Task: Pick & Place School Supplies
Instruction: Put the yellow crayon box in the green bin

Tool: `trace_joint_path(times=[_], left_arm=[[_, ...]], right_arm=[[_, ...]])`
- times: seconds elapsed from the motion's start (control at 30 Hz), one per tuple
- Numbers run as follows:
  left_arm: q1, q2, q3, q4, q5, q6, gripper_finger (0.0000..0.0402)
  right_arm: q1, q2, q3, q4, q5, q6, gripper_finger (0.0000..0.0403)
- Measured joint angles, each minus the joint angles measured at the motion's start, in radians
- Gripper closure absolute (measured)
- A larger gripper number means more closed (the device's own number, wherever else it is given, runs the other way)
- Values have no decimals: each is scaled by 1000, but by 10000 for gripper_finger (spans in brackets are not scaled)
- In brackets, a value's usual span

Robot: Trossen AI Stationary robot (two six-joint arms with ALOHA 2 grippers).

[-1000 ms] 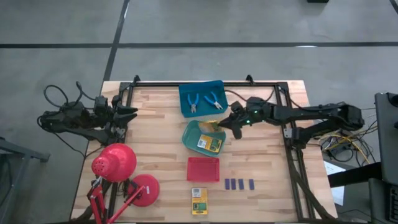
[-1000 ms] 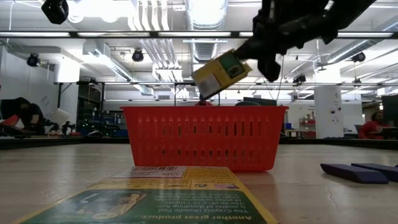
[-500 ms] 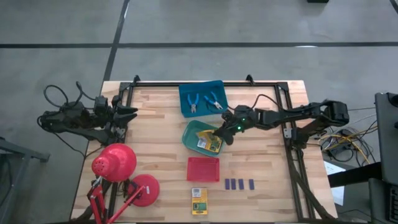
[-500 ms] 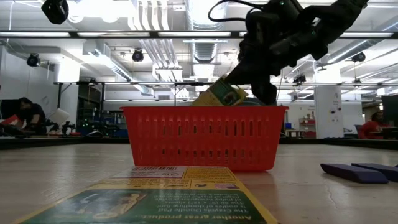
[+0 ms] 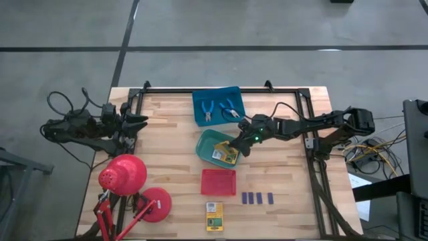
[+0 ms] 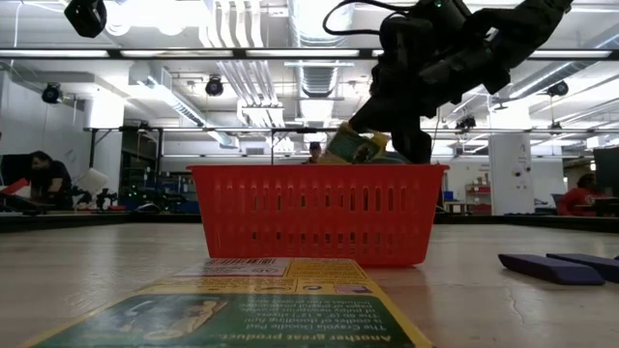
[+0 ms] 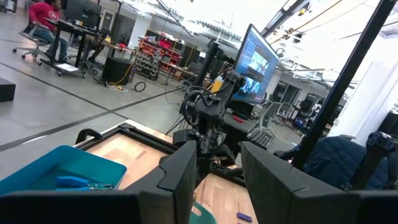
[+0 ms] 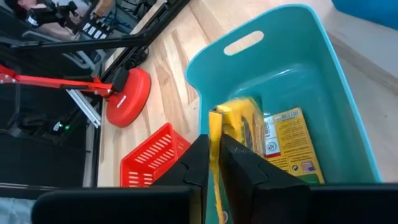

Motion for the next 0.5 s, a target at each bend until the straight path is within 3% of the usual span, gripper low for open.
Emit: trace_joint_path(times=[0.5], left_arm=[[0,0,0,0,0,0,268]], right_arm=[[2,0,0,0,-18,-34,266]])
